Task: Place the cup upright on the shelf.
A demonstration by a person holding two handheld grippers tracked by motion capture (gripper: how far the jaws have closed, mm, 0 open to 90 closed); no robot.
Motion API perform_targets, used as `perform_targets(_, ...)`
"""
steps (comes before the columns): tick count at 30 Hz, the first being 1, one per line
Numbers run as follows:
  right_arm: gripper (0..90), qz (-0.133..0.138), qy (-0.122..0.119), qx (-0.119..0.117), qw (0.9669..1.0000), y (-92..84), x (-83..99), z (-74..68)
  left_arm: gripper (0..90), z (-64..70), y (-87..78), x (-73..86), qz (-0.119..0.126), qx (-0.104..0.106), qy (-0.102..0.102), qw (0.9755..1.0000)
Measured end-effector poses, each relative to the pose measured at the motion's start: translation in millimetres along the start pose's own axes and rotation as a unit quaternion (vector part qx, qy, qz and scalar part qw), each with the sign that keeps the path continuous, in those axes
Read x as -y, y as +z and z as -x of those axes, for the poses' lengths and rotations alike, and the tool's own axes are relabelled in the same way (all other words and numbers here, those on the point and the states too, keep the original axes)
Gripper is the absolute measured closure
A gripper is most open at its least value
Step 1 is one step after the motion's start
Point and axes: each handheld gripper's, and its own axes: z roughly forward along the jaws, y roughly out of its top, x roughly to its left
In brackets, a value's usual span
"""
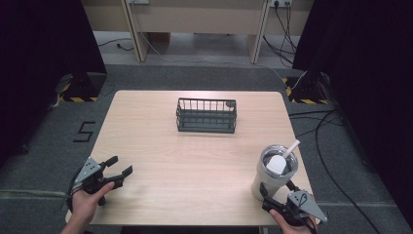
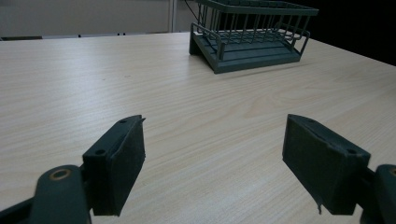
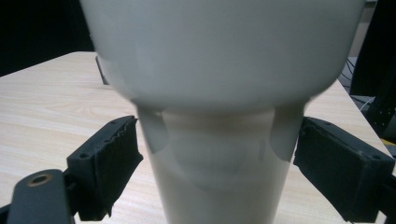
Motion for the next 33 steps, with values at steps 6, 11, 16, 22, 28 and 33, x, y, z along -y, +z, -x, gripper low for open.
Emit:
perform_targets(6,9.9,-0.001,0.000,0.002,1.0000,8.0,-2.3,-0.8,20.6,-0.4,-0.1,0.1,0.000,0.000,-0.001,1.0000)
perform_targets(11,8.5,-0.003,0.000,0.003,1.0000,15.6,-1.8,-0.2,20.6,-0.5,-0.2,0.1,0.000,0.000,-0.001,1.0000)
perform_targets(16,7.7,-0.003,-0.007,0.002,1.0000,23.8,-2.8,0.1,20.6,-0.5,0.0,0.1,-0.001,0.000,0.000,1.0000)
perform_targets(22,8.6,-0.002,-0.010,0.006,0.9999,30.4,-3.1,-0.6,20.7,-0.8,-0.3,0.1,0.000,-0.001,0.000,1.0000)
perform_targets(28,10.2,0.006,-0.018,0.007,0.9998,33.2,-1.0,-0.2,20.7,-1.0,-0.1,0.1,0.000,0.000,0.000,1.0000)
perform_targets(33,10.6,0.008,-0.022,0.006,0.9997,33.0,-0.9,-0.2,20.7,-0.9,-0.3,0.1,0.000,0.000,0.000,1.0000)
